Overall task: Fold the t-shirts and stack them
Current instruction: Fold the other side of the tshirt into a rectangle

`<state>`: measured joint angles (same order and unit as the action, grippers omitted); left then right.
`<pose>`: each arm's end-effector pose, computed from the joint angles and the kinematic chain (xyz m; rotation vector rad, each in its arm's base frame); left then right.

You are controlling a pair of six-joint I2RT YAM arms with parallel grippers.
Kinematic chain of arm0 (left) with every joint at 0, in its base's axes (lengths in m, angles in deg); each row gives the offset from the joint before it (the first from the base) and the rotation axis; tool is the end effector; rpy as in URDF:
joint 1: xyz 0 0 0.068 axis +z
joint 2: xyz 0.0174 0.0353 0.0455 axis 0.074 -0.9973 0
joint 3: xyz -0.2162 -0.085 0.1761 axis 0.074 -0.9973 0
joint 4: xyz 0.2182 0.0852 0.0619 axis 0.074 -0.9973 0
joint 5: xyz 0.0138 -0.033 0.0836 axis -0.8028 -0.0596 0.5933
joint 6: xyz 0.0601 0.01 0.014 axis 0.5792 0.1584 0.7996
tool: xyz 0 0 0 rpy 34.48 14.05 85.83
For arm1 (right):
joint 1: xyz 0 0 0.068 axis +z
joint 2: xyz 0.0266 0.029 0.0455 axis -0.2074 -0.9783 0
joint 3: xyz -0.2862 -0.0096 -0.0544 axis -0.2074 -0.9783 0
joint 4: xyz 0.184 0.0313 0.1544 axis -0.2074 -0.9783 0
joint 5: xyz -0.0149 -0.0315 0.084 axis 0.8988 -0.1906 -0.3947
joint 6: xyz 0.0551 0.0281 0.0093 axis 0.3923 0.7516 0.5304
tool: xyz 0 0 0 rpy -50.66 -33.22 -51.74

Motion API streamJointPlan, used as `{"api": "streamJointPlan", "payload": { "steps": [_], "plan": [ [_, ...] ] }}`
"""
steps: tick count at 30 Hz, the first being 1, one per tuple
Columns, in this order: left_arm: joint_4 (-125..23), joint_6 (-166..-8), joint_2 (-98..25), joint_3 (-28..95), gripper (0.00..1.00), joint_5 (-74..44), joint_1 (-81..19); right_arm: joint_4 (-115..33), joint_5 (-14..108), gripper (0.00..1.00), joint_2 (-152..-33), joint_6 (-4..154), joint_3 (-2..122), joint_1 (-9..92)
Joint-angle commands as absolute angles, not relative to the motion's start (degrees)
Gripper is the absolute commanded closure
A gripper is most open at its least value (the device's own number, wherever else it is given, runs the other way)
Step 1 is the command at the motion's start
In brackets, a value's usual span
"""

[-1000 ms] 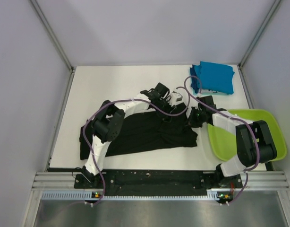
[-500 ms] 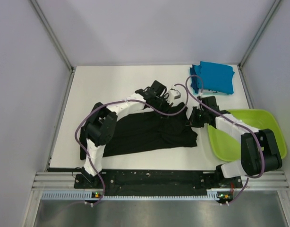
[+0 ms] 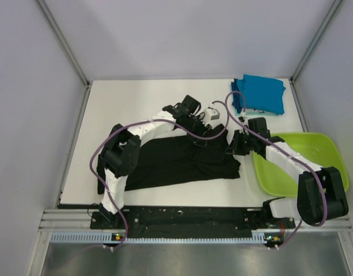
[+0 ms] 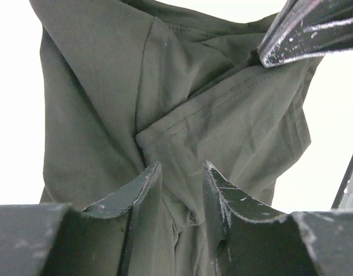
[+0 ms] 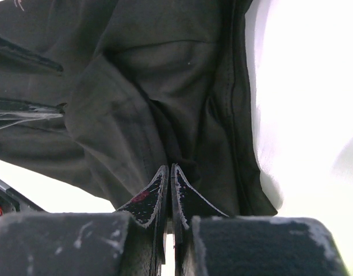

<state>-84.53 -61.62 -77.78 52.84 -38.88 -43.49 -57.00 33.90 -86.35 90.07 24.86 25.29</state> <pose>0.3234 -0.2969 0.2347 1.3318 2.1815 -0.8925 0.2296 0.0718 0.2156 0.0319 2.5280 0.7081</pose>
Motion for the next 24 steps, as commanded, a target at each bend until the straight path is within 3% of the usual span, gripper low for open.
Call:
{"api": "streamJointPlan", "payload": {
  "steps": [1, 10, 16, 18, 24],
  "plan": [
    [-86.61, -60.18, -81.51, 57.92, 0.60, -41.76, -43.36, -55.96, 30.93, 1.00, -85.24, 88.57, 25.41, 24.98],
    [-88.02, -60.79, -87.24, 63.64, 0.60, -37.99, -43.97, -56.05, 31.28, 1.00, -84.37, 88.75, 24.71, 24.98],
    [-88.46, -60.44, -87.24, 63.82, 0.78, -40.18, -44.23, -56.14, 31.80, 1.00, -84.10, 88.57, 24.45, 24.98],
    [-88.81, -59.83, -86.98, 63.82, 0.80, -39.57, -44.32, -56.22, 31.80, 1.00, -84.10, 88.40, 24.45, 24.89],
    [-89.87, -60.44, -86.71, 64.78, 0.58, -31.22, -43.88, -57.37, 32.42, 1.00, -82.79, 88.13, 24.45, 24.89]
  ]
}}
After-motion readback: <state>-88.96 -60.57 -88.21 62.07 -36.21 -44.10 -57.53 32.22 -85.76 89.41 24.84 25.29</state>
